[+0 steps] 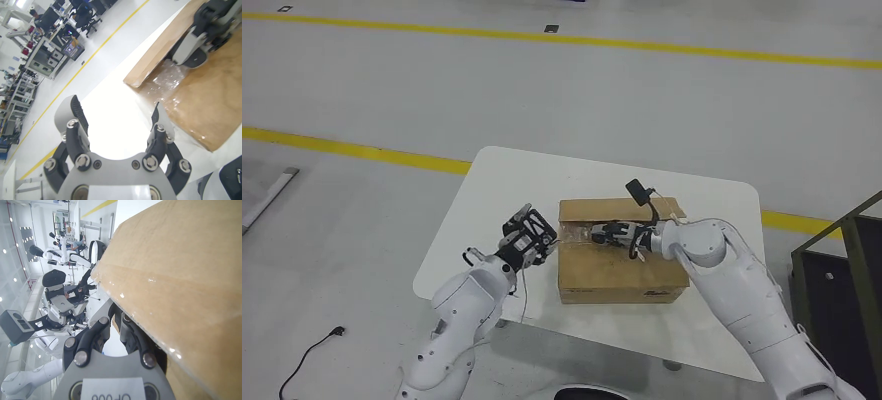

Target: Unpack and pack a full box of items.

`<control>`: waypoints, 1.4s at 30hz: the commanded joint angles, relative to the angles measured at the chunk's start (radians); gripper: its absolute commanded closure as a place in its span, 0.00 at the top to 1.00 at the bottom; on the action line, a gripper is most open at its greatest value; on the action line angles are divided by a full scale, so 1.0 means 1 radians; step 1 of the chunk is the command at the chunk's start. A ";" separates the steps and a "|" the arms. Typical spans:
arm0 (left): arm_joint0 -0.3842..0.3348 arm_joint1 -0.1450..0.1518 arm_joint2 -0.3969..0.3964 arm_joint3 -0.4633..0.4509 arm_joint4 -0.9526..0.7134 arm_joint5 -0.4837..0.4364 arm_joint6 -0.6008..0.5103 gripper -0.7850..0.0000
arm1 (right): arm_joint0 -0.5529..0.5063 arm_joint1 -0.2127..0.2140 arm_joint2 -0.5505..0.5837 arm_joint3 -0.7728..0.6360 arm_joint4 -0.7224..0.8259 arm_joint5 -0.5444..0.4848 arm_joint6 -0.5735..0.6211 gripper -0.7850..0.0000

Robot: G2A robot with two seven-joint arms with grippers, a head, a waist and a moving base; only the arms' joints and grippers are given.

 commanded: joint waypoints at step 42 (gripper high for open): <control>0.044 0.029 -0.045 -0.051 0.006 0.126 0.051 1.00 | 0.102 -0.002 0.013 -0.083 0.091 -0.184 0.088 0.00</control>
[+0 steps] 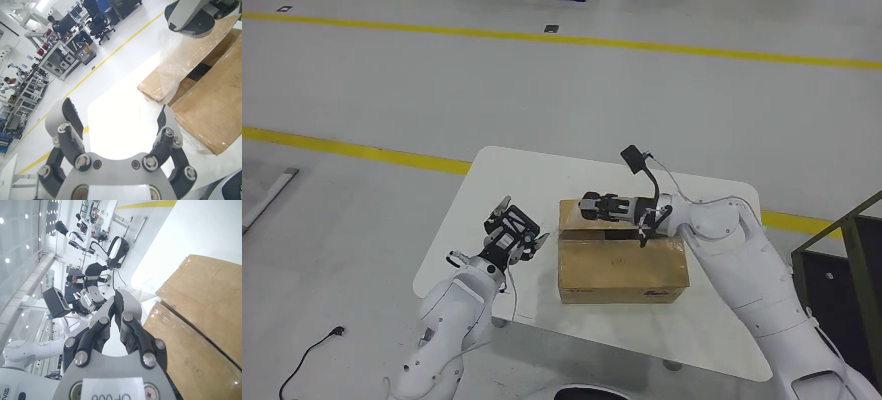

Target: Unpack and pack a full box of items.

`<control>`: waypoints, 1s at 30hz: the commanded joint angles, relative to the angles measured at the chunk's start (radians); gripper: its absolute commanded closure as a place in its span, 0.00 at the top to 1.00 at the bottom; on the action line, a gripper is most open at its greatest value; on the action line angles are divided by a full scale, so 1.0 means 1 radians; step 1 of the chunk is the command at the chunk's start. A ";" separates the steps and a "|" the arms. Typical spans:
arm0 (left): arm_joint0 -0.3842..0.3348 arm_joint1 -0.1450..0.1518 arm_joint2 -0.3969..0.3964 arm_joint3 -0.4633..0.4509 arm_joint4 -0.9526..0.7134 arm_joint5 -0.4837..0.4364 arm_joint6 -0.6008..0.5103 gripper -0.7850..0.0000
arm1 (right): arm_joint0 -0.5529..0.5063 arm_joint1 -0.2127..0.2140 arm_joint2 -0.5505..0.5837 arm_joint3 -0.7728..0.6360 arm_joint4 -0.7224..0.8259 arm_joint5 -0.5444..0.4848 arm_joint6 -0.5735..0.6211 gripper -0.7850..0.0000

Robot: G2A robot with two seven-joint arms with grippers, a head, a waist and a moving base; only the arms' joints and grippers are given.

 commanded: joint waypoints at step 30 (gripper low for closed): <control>-0.014 0.010 -0.013 0.051 -0.029 0.039 -0.013 1.00 | 0.068 -0.001 -0.110 0.102 -0.282 -0.028 0.075 0.56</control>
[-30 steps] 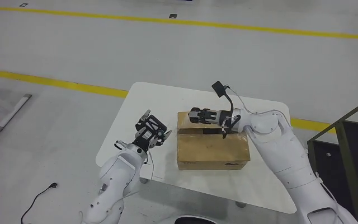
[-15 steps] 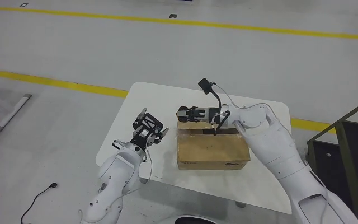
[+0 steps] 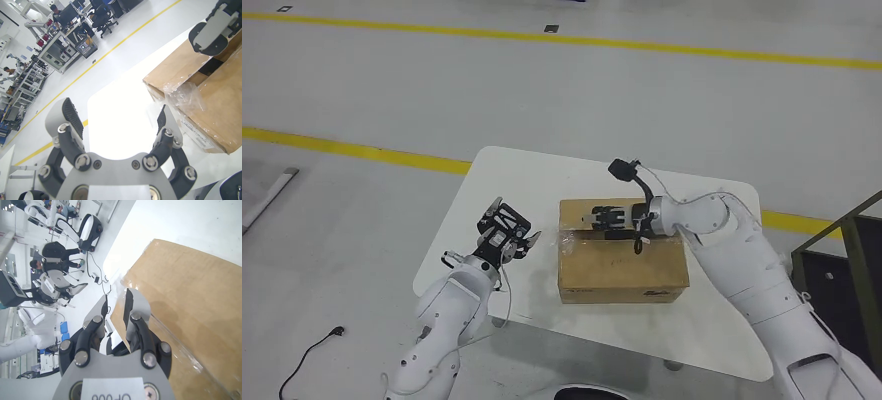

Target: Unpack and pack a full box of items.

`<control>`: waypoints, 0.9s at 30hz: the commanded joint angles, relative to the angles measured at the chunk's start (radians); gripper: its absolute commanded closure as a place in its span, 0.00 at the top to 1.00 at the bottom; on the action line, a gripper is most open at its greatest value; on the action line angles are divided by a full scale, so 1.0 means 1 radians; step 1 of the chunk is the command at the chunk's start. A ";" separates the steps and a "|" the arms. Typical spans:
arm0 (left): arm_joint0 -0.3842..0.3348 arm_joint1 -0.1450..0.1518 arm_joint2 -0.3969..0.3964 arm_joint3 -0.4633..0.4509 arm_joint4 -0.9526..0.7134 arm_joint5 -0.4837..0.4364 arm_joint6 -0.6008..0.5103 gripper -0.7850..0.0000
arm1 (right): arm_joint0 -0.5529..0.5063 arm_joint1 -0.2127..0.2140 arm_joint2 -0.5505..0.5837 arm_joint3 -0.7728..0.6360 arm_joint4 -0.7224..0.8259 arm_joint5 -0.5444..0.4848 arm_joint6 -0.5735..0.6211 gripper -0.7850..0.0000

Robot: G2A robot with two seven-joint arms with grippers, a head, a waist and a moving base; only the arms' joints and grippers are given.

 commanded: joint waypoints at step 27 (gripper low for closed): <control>0.014 0.009 -0.013 0.002 -0.001 0.030 -0.063 1.00 | 0.165 -0.133 -0.292 0.211 -0.138 0.031 -0.082 0.72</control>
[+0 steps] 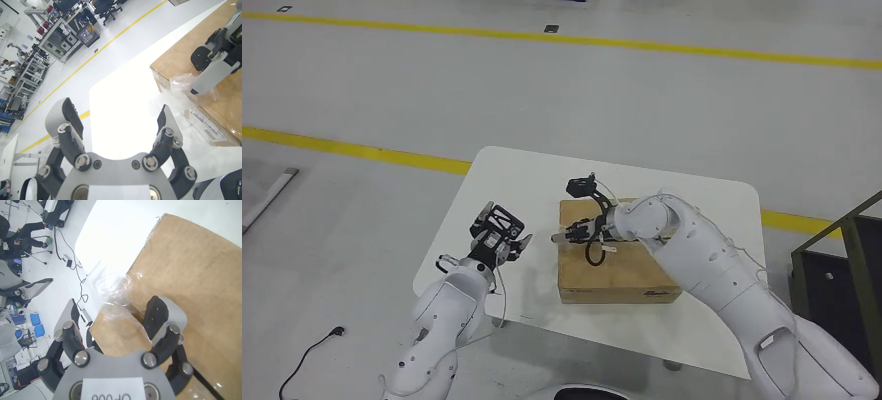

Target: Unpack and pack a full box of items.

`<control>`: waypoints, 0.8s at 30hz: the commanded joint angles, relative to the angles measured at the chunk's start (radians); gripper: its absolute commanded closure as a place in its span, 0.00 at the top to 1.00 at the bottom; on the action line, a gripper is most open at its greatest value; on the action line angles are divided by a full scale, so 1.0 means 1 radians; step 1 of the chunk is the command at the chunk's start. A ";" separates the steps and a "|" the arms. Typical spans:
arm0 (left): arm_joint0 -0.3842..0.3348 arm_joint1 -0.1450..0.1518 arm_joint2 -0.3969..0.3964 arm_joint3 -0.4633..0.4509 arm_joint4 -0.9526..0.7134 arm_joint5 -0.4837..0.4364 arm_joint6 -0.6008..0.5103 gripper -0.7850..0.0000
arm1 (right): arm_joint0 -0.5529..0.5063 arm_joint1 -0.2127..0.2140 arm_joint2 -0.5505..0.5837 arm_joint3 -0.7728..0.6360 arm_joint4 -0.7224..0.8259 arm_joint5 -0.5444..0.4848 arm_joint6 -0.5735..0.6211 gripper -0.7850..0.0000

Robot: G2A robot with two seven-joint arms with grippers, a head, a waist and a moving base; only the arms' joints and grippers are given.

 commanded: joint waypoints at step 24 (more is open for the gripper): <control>0.000 0.006 0.012 -0.002 -0.009 -0.011 0.001 1.00 | -0.007 -0.009 0.076 0.006 -0.051 -0.004 -0.118 0.15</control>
